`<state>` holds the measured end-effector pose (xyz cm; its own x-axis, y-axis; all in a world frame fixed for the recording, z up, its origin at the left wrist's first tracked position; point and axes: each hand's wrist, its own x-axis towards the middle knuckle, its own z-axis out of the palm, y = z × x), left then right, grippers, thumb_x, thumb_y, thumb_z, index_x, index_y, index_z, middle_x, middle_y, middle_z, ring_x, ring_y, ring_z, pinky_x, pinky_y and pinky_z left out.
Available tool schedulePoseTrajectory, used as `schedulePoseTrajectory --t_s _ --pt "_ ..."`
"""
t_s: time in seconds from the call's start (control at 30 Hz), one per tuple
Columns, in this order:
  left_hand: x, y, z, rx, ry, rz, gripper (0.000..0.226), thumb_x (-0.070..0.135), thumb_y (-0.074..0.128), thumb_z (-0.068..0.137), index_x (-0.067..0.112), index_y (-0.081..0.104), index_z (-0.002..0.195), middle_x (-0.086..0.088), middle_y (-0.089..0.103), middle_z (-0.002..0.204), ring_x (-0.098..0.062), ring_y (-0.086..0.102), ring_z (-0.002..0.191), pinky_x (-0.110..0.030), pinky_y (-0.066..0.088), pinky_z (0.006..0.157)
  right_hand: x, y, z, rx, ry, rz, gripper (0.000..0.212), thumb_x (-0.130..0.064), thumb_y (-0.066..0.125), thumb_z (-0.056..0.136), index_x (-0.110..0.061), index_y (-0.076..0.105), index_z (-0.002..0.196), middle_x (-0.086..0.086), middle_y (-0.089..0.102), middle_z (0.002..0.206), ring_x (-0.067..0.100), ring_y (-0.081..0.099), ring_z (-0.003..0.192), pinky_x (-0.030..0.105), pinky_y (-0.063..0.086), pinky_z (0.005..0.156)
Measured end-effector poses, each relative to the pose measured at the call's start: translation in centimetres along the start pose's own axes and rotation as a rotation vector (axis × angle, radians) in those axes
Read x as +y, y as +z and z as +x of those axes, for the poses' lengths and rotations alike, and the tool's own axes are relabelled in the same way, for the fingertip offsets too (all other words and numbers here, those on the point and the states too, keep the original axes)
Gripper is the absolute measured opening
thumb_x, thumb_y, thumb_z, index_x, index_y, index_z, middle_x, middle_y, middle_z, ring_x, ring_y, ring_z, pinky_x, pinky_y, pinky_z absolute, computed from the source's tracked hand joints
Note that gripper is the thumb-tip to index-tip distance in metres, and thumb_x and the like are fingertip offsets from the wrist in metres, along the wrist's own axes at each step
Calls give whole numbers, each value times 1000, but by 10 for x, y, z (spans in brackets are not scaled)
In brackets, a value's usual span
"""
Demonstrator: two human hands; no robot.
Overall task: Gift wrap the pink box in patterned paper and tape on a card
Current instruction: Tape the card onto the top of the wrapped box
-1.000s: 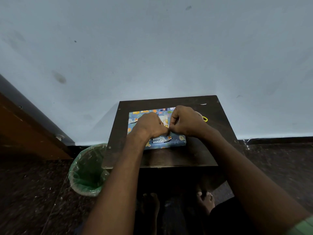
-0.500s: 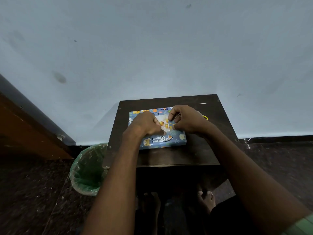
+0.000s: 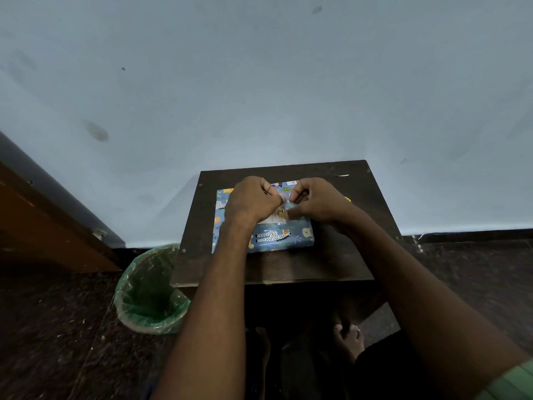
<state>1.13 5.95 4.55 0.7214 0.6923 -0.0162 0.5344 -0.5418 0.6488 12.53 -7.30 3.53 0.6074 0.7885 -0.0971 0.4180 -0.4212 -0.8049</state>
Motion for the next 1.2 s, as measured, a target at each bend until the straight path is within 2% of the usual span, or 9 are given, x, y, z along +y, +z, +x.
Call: schedulePoseTrajectory --t_s 0.1,0.23,0.33,0.43,0.63,0.87,1.0,1.1,1.2 --pt "-1 5 3 -1 3 3 21 26 81 85 26 71 68 13 73 73 -10 71 76 -34 61 80 2 6 3 54 -20 -70 32 -11 95 67 -20 67 79 -4 69 77 6 56 65 13 40 54" --pt "2 11 5 -32 48 -3 19 23 80 84 31 70 70 15 69 70 -8 68 71 -31 59 76 6 -5 9 15 29 -15 29 4 84 68 -19 71 77 10 76 81 12 64 69 36 55 71" --pt "9 16 5 -26 89 -44 16 20 75 88 31 74 76 15 70 70 -5 69 72 -31 60 75 15 -16 9 200 62 -22 17 -1 78 76 -18 73 78 -6 70 71 7 63 66 25 48 65" --pt "15 21 4 19 103 -100 14 19 72 91 28 78 83 15 73 73 -3 70 75 -32 62 77 31 -27 10 340 102 -216 10 -15 81 74 -20 72 74 -8 71 78 14 67 81 27 45 68" --pt "24 25 5 63 91 -204 12 22 74 90 31 79 84 12 75 78 -6 71 79 -35 62 81 32 -21 5 207 89 -407 15 -24 84 72 -14 74 67 1 71 72 20 67 75 27 43 63" --pt "24 25 4 52 87 -203 12 22 75 92 32 78 85 15 76 83 -1 70 80 -28 61 79 27 -24 0 115 45 -457 14 -19 66 76 -9 72 68 6 68 74 27 64 85 40 61 73" --pt "24 25 3 34 95 -208 13 20 75 93 31 79 87 17 75 84 1 70 82 -23 58 78 29 -36 0 290 24 -375 14 -17 62 72 -10 65 60 5 67 67 27 65 73 32 54 64" --pt "25 26 3 25 96 -230 14 17 72 95 28 80 99 18 72 82 2 68 79 -17 53 75 28 -46 -2 374 45 -159 21 -13 69 82 -15 67 61 2 71 70 17 64 71 27 46 62" --pt "31 25 1 -8 36 -414 23 12 70 97 19 77 118 11 76 90 -4 70 80 -20 54 73 24 -49 -5 331 7 137 12 -14 74 79 -14 73 67 0 72 68 15 66 68 39 57 71"
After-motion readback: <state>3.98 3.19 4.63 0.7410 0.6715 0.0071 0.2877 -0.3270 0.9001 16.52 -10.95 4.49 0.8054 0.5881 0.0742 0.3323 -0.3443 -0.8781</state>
